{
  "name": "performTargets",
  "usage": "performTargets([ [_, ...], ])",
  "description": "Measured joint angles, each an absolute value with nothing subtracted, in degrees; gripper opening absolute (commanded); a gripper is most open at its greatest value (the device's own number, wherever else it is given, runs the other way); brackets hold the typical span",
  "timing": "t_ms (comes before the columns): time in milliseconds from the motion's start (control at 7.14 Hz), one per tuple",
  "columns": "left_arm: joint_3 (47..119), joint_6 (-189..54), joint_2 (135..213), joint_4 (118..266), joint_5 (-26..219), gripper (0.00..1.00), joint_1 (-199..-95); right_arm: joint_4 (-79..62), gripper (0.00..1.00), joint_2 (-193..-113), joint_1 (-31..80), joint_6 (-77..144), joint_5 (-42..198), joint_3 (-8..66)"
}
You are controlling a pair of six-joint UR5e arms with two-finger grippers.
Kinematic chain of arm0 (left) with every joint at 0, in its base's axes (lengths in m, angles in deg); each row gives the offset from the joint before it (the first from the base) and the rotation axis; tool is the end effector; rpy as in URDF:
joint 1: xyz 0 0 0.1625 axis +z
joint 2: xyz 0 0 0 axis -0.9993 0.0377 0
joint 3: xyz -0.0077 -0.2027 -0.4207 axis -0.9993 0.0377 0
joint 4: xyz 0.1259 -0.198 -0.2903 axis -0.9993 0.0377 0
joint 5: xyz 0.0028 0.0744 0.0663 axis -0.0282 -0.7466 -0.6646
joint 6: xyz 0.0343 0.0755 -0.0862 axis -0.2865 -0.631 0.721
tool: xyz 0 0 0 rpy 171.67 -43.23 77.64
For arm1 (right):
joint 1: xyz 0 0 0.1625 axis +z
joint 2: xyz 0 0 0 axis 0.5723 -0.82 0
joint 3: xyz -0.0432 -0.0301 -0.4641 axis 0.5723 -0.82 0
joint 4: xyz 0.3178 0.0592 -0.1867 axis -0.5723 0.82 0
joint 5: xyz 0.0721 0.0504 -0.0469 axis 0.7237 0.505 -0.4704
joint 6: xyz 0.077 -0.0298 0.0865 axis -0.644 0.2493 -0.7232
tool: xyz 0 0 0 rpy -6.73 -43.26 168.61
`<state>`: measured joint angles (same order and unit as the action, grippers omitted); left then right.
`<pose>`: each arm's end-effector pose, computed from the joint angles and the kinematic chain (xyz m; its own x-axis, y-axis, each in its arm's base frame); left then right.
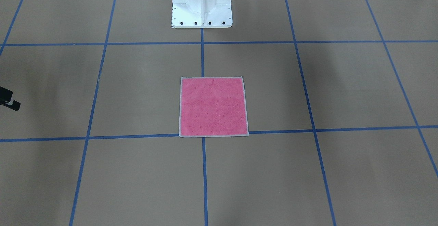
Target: Fold towel twice with both arms
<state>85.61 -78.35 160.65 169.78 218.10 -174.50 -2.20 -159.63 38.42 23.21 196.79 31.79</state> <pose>-0.0075 -0.5112 0.6112 0.5872 0.1662 -0.7922 -0.0159 0.9809 0.1941 -0.1236 -0.5501 0.5201 0.5562 -0.0684 0.8282 0.0069 0.9969 0.0777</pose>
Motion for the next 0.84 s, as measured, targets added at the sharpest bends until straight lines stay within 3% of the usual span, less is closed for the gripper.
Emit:
performTargets([
  [841,85.62,-76.57,158.91,169.32,211.77,1.0,-174.44,-0.01,1.0,-164.89,40.79,23.3,192.64,31.63],
])
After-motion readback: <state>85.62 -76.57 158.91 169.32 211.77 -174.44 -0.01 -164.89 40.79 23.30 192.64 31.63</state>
